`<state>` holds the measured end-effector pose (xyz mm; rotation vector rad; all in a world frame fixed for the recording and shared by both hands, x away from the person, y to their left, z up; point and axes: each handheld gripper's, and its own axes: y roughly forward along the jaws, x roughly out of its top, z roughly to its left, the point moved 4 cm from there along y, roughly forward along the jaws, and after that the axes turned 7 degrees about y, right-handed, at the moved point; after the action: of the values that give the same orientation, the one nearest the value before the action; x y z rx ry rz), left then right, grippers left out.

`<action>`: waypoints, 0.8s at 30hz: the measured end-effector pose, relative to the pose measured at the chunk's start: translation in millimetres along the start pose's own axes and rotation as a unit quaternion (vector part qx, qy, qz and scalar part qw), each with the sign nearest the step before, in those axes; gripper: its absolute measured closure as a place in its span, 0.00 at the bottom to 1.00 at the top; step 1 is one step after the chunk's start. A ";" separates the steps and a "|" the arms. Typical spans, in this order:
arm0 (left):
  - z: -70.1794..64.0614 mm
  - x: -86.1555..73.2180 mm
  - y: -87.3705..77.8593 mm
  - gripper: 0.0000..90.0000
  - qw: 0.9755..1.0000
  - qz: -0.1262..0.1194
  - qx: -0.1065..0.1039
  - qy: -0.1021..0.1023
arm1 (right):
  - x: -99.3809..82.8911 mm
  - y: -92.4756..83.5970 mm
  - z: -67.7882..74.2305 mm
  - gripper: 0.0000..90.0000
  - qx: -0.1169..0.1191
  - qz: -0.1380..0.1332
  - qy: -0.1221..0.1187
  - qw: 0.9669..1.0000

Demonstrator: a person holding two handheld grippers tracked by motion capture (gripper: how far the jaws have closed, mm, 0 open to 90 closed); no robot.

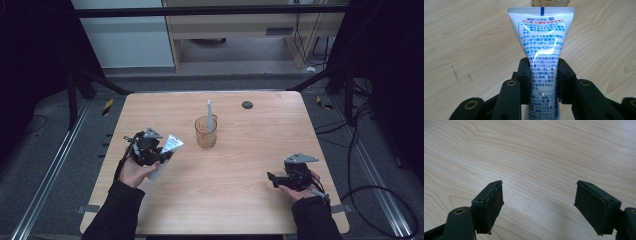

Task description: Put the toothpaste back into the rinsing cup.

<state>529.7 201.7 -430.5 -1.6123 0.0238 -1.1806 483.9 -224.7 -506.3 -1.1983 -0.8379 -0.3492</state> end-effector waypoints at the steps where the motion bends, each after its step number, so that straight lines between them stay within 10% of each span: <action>1: 0.1 0.7 -0.9 0.76 1.000 -0.006 0.003 -0.002 | 0.1 -0.2 -0.1 0.25 0.000 -0.001 0.000 1.000; 9: -1.1 10.6 -10.9 0.77 0.998 -0.060 0.034 -0.009 | 0.9 -1.2 -0.7 0.25 -0.003 -0.004 0.002 1.000; 24: 15.6 40.1 -24.7 0.77 0.985 -0.152 0.075 -0.041 | 1.2 -1.6 -1.3 0.25 -0.004 -0.007 0.006 1.000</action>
<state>547.7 201.1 -384.3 -1.5644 -0.3679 -1.3114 484.1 -226.2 -504.5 -1.1968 -0.8367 -0.3708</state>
